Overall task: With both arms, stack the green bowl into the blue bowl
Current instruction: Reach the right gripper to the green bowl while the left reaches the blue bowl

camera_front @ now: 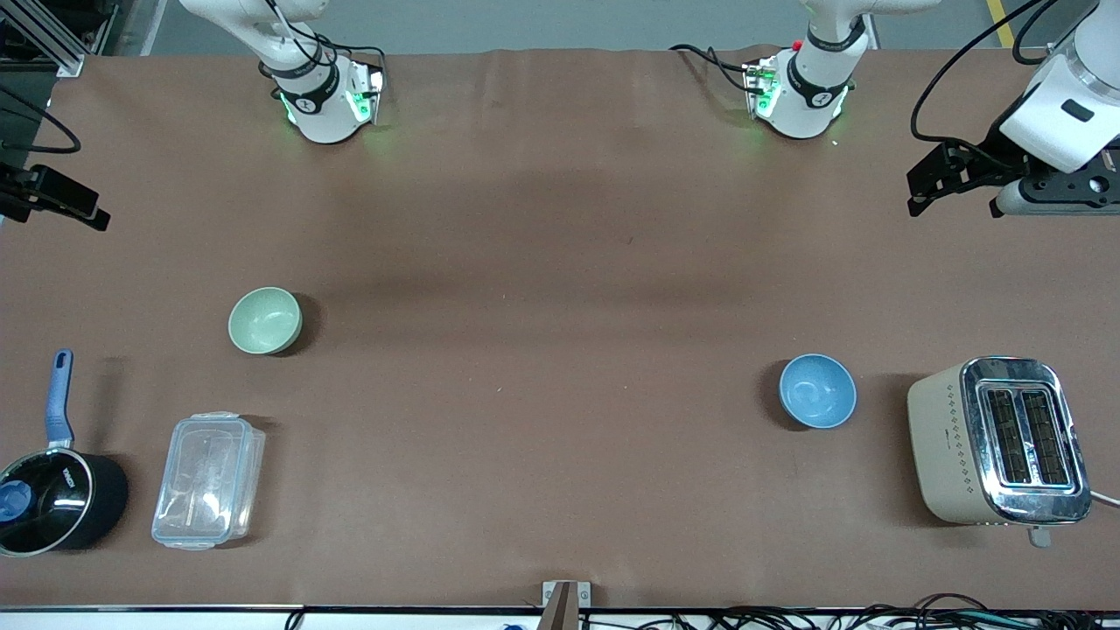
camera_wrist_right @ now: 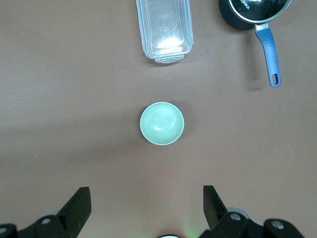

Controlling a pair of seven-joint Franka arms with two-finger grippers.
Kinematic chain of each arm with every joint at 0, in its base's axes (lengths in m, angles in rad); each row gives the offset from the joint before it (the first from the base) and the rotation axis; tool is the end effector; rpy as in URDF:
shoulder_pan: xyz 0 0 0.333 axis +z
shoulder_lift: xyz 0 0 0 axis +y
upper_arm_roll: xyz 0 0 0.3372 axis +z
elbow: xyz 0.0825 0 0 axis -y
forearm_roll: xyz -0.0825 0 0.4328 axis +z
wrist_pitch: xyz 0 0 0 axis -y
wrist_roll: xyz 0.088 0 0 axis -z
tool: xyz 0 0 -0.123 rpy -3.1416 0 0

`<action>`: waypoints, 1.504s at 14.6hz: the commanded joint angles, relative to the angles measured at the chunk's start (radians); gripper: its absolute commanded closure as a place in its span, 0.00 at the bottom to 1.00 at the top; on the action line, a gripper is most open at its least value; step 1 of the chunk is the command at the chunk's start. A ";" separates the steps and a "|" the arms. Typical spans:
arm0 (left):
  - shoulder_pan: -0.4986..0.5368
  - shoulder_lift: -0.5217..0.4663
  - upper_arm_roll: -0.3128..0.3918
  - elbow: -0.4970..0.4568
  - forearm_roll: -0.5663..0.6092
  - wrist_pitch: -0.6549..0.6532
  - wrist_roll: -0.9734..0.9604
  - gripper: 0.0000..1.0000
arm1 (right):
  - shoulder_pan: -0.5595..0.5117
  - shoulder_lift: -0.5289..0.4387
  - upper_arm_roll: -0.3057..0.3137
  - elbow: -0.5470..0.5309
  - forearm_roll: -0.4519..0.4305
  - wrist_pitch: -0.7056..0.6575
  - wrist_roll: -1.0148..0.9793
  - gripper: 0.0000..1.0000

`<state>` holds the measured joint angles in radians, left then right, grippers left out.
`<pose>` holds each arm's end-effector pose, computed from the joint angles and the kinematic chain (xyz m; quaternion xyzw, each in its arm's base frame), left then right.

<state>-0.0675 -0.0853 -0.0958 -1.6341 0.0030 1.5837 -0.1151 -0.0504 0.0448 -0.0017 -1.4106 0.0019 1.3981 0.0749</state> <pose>0.5687 -0.0957 0.6479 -0.9995 0.0240 -0.0179 0.0031 0.5980 -0.0309 0.6701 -0.9976 0.0633 0.0287 0.0006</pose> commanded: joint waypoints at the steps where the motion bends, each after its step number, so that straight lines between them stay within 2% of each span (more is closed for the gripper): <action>1: -0.002 0.015 0.001 0.028 -0.006 -0.025 0.018 0.00 | 0.001 -0.014 0.003 -0.014 -0.011 -0.002 0.002 0.00; 3: 0.000 0.039 0.002 0.031 -0.003 -0.025 0.018 0.00 | 0.001 -0.014 0.003 -0.014 -0.011 -0.002 0.002 0.00; 5: 0.005 0.117 0.002 0.036 -0.001 -0.015 0.031 0.00 | 0.001 -0.014 0.003 -0.014 -0.011 -0.002 0.002 0.00; 7: 0.029 0.214 0.002 0.001 0.018 0.120 0.057 0.00 | 0.003 -0.013 0.003 -0.025 -0.011 -0.011 0.002 0.00; 10: 0.038 0.332 0.002 -0.084 0.043 0.339 0.055 0.00 | 0.007 -0.014 0.003 -0.140 -0.013 0.033 -0.003 0.00; 12: 0.041 0.416 0.002 -0.095 0.063 0.421 0.042 0.00 | 0.001 -0.019 -0.006 -0.290 -0.014 0.174 -0.065 0.00; 15: 0.067 0.528 0.002 -0.096 0.078 0.536 0.041 0.00 | -0.002 -0.031 -0.072 -0.502 -0.016 0.393 -0.157 0.00; 19: 0.098 0.650 0.002 -0.084 0.078 0.645 0.034 0.03 | -0.002 -0.022 -0.153 -0.827 -0.016 0.840 -0.242 0.00; 20: 0.103 0.676 0.002 -0.082 0.080 0.663 0.034 0.11 | -0.002 -0.016 -0.155 -0.890 -0.014 0.942 -0.241 0.00; 22: 0.104 0.703 0.002 -0.082 0.078 0.706 0.032 0.36 | 0.000 0.054 -0.155 -0.962 -0.008 1.095 -0.238 0.00</action>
<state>0.0376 0.5910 -0.0931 -1.7354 0.0616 2.2636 -0.0710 -0.0566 0.0766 -0.1572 -2.2816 -0.0035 2.3670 -0.1608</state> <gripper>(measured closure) 0.123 0.000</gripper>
